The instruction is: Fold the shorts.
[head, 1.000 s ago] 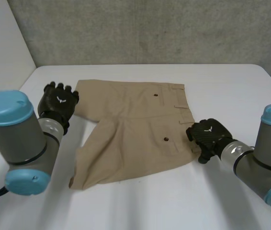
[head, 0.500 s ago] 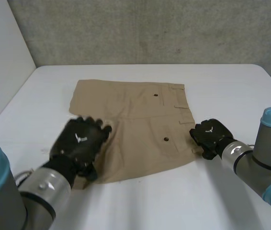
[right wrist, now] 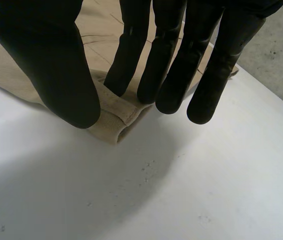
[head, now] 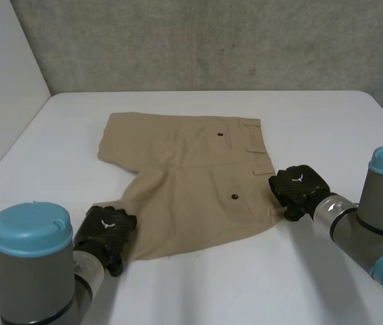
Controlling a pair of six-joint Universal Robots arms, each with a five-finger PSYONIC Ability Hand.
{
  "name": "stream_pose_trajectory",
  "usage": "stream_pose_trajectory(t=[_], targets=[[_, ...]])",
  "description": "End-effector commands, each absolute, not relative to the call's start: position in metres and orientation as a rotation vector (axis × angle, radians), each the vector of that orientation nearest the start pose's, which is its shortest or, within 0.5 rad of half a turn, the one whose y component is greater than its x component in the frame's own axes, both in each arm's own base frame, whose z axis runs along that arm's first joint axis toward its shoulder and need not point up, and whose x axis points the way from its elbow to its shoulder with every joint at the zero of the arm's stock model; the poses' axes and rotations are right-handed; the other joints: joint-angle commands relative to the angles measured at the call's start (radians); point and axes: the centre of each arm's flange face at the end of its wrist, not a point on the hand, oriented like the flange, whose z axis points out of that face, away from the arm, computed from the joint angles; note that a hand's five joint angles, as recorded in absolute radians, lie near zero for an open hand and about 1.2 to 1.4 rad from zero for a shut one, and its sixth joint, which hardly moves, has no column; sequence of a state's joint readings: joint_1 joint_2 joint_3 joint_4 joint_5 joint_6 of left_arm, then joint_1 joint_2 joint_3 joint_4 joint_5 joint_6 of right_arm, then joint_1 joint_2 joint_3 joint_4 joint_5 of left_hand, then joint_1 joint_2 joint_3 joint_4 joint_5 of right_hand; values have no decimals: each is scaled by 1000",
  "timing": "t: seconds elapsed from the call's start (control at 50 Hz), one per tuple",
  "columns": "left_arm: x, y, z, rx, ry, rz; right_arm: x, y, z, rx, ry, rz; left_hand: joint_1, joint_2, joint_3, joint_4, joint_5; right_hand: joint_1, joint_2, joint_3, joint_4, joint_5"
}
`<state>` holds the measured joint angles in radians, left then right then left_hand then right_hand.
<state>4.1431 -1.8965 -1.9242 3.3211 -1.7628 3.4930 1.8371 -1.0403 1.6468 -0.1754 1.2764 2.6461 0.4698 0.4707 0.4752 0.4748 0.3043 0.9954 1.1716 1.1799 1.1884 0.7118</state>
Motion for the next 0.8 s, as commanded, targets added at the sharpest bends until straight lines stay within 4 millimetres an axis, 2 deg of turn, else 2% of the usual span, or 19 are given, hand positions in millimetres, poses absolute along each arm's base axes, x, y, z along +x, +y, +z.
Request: stream_pose_trajectory(t=[0.02, 0.06, 0.26, 0.36, 0.44, 0.46, 0.6, 0.7, 0.8], targets=[[-241, -193, 127, 1041, 2334, -1578, 243, -288, 126, -1155, 2249, -1641, 163, 162, 158, 158, 154, 129, -47, -55, -64, 238], [-238, -197, 127, 1036, 2315, -1579, 243, -288, 127, -1155, 2249, -1641, 187, 186, 182, 182, 178, 53, -123, -131, -140, 162], [-239, -206, 119, 1024, 2304, -1586, 242, -286, 126, -1155, 2262, -1620, 246, 245, 240, 241, 237, 26, -150, -158, -167, 135], [-239, -211, 115, 1020, 2308, -1575, 242, -284, 127, -1155, 2264, -1620, 369, 368, 363, 364, 360, -53, -229, -237, -246, 56], [-237, -214, 114, 1011, 2313, -1569, 242, -285, 131, -1151, 2258, -1639, 668, 667, 662, 663, 659, -226, -402, -410, -419, -117], [-237, -215, 114, 1015, 2316, -1571, 242, -284, 133, -1151, 2255, -1645, 907, 906, 901, 902, 898, -314, -490, -498, -507, -204], [-237, -219, 120, 1021, 2322, -1600, 240, -281, 143, -1147, 2242, -1662, 926, 926, 921, 921, 917, -552, -728, -737, -745, -443], [-237, -220, 142, 1017, 2311, -1678, 240, -275, 144, -1166, 2218, -1626, 926, 926, 921, 921, 917, -546, -723, -731, -739, -437], [-234, -226, 150, 1027, 2340, -1693, 242, -275, 139, -1168, 2186, -1585, 926, 926, 921, 921, 917, -485, -661, -669, -678, -376]])
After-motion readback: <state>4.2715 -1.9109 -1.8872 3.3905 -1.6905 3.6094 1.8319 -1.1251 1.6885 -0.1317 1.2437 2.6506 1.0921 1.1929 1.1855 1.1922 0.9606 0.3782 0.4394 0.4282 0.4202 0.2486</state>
